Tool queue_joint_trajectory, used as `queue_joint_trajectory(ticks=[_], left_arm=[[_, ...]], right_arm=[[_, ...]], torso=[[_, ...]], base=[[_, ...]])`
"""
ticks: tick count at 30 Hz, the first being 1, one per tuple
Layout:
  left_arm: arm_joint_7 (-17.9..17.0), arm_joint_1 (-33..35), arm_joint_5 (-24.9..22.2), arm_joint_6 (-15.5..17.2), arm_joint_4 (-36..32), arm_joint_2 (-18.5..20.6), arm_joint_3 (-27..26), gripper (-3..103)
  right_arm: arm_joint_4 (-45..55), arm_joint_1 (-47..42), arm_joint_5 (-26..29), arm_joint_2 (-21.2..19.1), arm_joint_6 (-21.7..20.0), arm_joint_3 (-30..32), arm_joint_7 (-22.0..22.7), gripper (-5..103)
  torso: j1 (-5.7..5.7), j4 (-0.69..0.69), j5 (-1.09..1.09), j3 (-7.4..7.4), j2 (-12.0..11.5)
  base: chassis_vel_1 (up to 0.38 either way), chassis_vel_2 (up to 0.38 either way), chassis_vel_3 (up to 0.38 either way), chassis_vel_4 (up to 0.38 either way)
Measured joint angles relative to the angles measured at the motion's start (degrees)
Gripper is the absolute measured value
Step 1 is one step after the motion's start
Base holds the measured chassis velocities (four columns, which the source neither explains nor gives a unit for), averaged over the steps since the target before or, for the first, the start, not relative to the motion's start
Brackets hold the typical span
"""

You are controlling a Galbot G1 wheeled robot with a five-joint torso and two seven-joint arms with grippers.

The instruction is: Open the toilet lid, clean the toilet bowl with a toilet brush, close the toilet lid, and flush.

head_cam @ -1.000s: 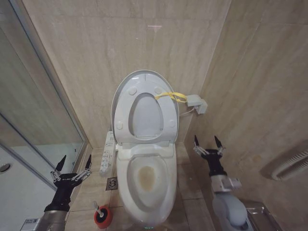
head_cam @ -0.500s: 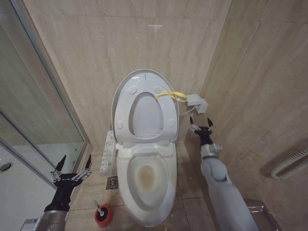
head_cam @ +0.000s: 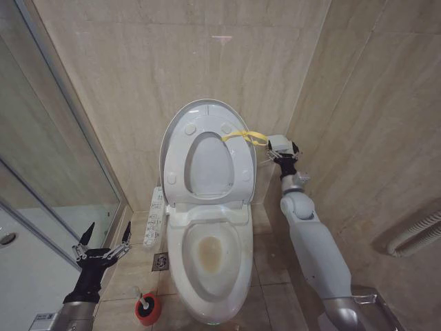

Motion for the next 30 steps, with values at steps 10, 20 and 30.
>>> queue_joint_trajectory(ticks=[10,20,30], left_arm=[[0.00,0.00,0.00,0.00,0.00,0.00,0.00,100],[0.00,0.00,0.00,0.00,0.00,0.00,0.00,100],[0.00,0.00,0.00,0.00,0.00,0.00,0.00,100]], right_arm=[[-4.60,3.91,-1.30,1.91,-0.11,-1.98,0.19,100],[-5.73,5.50,0.65,3.32,-0.23,-5.73,1.08,100],[4.66,-3.23,3.71,-3.73,-0.94,-7.59,2.16,100]], torso=[[0.00,0.00,0.00,0.00,0.00],[0.00,0.01,0.00,0.00,0.00],[-0.01,0.00,0.01,-0.01,0.01]], base=[[0.000,0.000,0.000,0.000],[0.000,0.000,0.000,0.000],[0.000,0.000,0.000,0.000]])
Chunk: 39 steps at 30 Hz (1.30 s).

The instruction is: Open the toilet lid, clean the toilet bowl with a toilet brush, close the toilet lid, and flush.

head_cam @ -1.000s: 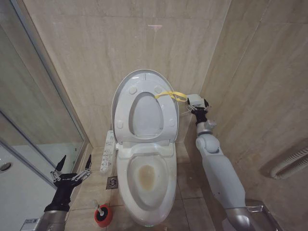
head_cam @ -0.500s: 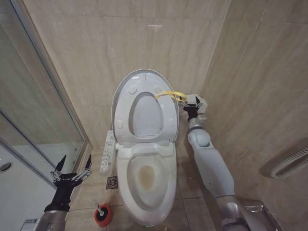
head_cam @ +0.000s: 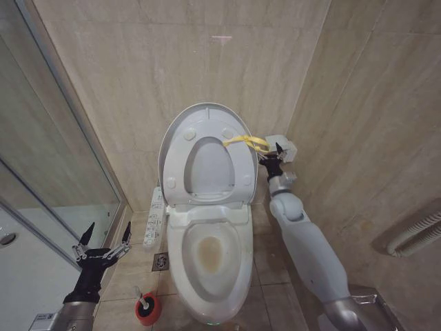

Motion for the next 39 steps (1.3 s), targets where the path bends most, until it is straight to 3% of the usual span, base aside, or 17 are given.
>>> queue_joint_trajectory(ticks=[12,18,27,33,39], left_arm=[[0.00,0.00,0.00,0.00,0.00,0.00,0.00,100],[0.00,0.00,0.00,0.00,0.00,0.00,0.00,100],[0.00,0.00,0.00,0.00,0.00,0.00,0.00,100],[0.00,0.01,0.00,0.00,0.00,0.00,0.00,100],[0.00,0.00,0.00,0.00,0.00,0.00,0.00,100]], right_arm=[[7.50,-14.40,0.61,-2.04,1.08,2.82,-0.23,100],[8.18,-15.46,0.04,-3.16,1.60,4.75,-0.59,100],[4.07,-6.81,0.58,-5.75,0.38,5.72,0.10,100],[-2.28,3.00,0.99,-2.35,-0.78,2.20,1.17,100],[-4.68,5.86,0.60,-0.11,-0.87,-0.54,1.11,100]], torso=[[0.00,-0.01,0.01,0.00,0.00],[0.00,0.01,0.00,0.00,0.00],[0.00,0.00,0.00,0.01,0.00],[0.00,0.02,-0.02,0.01,0.00],[0.01,-0.01,-0.02,0.01,-0.01]], base=[[0.000,0.000,0.000,0.000],[0.000,0.000,0.000,0.000],[0.000,0.000,0.000,0.000],[0.000,0.000,0.000,0.000],[0.000,0.000,0.000,0.000]])
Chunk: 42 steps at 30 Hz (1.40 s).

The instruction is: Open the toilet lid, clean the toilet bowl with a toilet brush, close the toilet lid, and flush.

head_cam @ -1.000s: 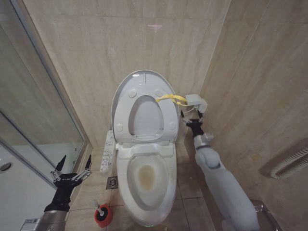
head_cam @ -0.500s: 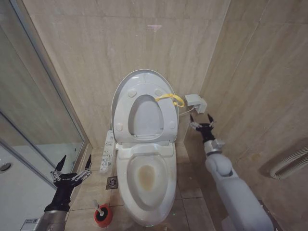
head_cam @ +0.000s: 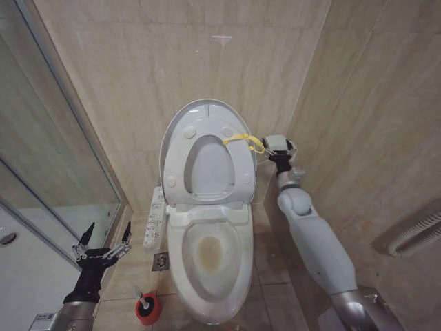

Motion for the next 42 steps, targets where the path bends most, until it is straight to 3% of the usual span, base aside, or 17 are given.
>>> queue_joint_trajectory(ticks=[11,20,28,36,42], left_arm=[[0.00,0.00,0.00,0.00,0.00,0.00,0.00,100],[0.00,0.00,0.00,0.00,0.00,0.00,0.00,100],[0.00,0.00,0.00,0.00,0.00,0.00,0.00,100],[0.00,0.00,0.00,0.00,0.00,0.00,0.00,100],[0.00,0.00,0.00,0.00,0.00,0.00,0.00,100]], right_arm=[[-1.90,2.74,0.04,2.25,-0.20,-2.85,0.17,100],[2.36,0.48,0.30,0.31,-0.46,-4.48,0.27,100],[7.18,-6.06,-0.54,-2.10,1.03,-4.75,-0.60,100],[11.01,-13.50,-1.84,-2.00,1.91,-4.27,-0.91,100],[16.98,-22.52,-2.02,-2.01,2.11,0.29,-0.89,100]], torso=[[0.00,0.00,0.00,0.00,0.00],[0.00,0.01,0.01,-0.01,0.00],[0.00,0.00,0.01,-0.01,0.00],[0.00,0.01,0.02,-0.01,0.00],[-0.01,0.00,0.01,-0.01,0.01]], base=[[0.000,0.000,0.000,0.000],[0.000,0.000,0.000,0.000],[0.000,0.000,0.000,0.000],[0.000,0.000,0.000,0.000],[0.000,0.000,0.000,0.000]])
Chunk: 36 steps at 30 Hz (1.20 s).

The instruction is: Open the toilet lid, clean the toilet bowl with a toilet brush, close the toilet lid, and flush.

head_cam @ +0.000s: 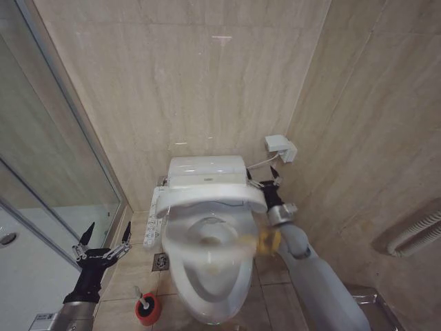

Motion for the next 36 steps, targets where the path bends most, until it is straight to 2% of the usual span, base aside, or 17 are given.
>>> queue_joint_trajectory(ticks=[10,18,25,36], left_arm=[[0.00,0.00,0.00,0.00,0.00,0.00,0.00,100],[0.01,0.00,0.00,0.00,0.00,0.00,0.00,100],[0.00,0.00,0.00,0.00,0.00,0.00,0.00,100],[0.00,0.00,0.00,0.00,0.00,0.00,0.00,100]], right_arm=[[9.14,-12.75,-0.09,-0.82,-0.04,7.80,1.86,100],[16.36,-22.16,-0.90,1.21,-0.96,11.54,3.57,100],[20.89,-28.55,-5.37,5.92,-1.25,12.93,3.27,100],[25.64,-33.13,-9.67,11.62,-2.45,12.74,3.26,100]], torso=[[0.00,0.01,0.00,0.00,0.00],[0.00,0.02,0.00,0.00,0.00],[0.00,0.01,0.00,0.00,0.00],[0.00,0.01,0.00,0.00,-0.01]], base=[[0.000,0.000,0.000,0.000],[0.000,0.000,0.000,0.000],[0.000,0.000,0.000,0.000],[0.000,0.000,0.000,0.000]])
